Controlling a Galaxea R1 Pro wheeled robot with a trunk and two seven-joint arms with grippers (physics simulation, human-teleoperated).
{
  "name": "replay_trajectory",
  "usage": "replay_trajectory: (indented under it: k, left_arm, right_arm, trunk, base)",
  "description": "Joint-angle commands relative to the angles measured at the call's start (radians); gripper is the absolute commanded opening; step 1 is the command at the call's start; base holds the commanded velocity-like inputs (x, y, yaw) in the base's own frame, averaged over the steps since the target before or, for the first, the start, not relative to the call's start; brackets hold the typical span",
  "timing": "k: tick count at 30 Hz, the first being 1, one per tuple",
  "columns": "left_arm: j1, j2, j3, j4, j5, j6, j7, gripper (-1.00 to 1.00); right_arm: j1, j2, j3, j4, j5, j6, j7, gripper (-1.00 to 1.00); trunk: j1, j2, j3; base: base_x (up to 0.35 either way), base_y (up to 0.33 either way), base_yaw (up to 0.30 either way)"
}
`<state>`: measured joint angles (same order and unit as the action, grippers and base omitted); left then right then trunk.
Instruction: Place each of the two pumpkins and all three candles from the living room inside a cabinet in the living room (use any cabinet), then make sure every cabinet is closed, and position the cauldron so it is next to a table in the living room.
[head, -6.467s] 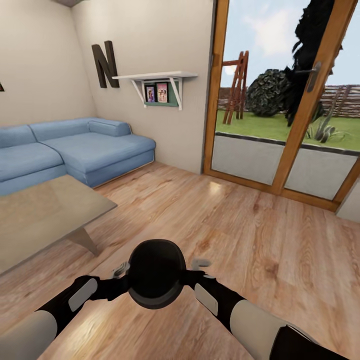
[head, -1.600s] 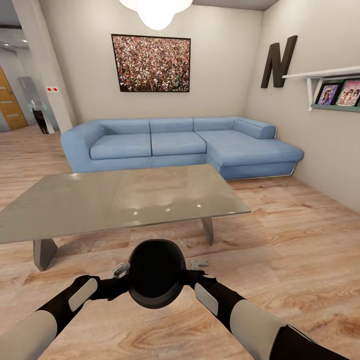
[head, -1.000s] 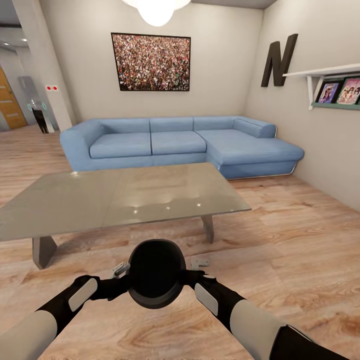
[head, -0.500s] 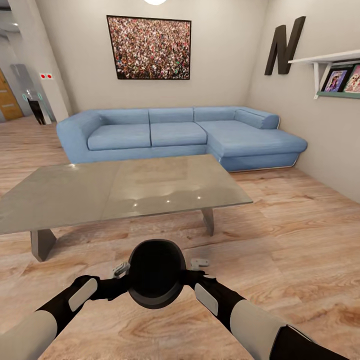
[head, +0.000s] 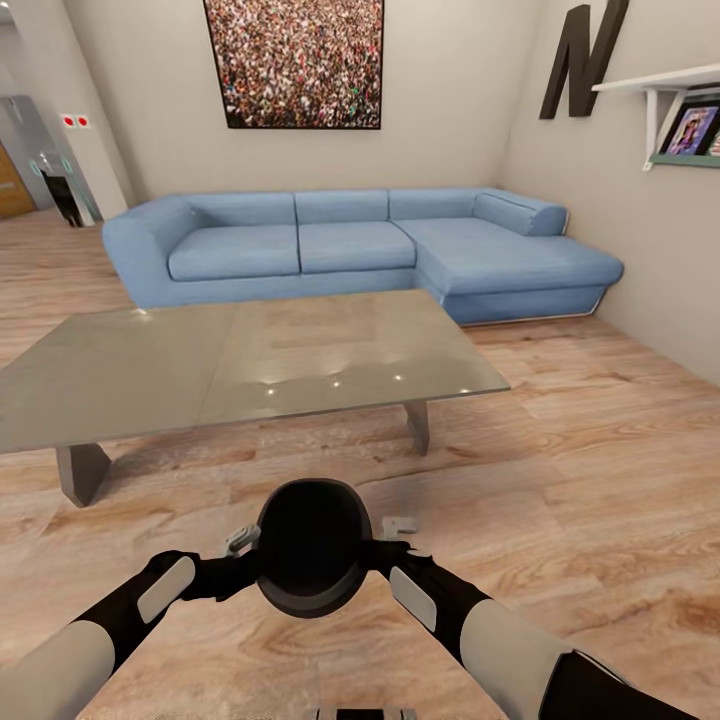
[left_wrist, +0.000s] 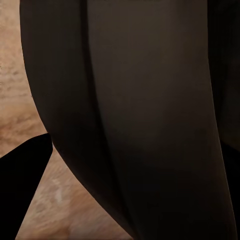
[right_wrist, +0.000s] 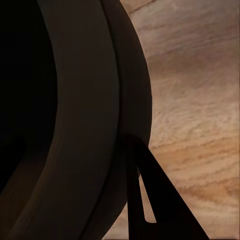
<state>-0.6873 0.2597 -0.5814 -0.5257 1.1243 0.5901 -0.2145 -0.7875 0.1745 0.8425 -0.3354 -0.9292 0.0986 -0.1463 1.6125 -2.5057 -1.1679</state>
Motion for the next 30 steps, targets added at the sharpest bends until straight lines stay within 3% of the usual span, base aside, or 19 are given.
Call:
replay_trajectory:
  k: [1,5,14,30]
  left_arm:
    - [-0.001,0.001,-0.002,0.000,0.001,0.000,-0.003,-1.00]
    - [-0.001,0.002,-0.002,0.000,0.001,0.000,-0.003,-1.00]
    - [-0.001,0.003,-0.002,0.000,0.002,0.000,-0.004,-1.00]
    - [-0.001,0.003,-0.002,0.000,0.001,0.000,-0.003,-1.00]
  right_arm:
    - [-0.001,0.000,0.012,-0.021,-0.008,0.003,0.035,-1.00]
    - [-0.001,0.000,0.012,-0.021,-0.008,0.003,0.035,-1.00]
    - [-0.002,0.000,0.012,-0.021,-0.008,0.003,0.035,-1.00]
    - [-0.001,0.000,0.012,-0.021,-0.008,0.003,0.035,-1.00]
  trunk:
    - [0.000,-0.001,-0.005]
    - [0.002,-0.002,-0.020]
    - [0.002,-0.002,-0.020]
    - [0.002,-0.002,-0.020]
  base:
    - [0.000,0.000,0.000]
    - [0.000,0.000,0.000]
    - [0.019,0.000,0.000]
    - [0.212,0.000,0.000]
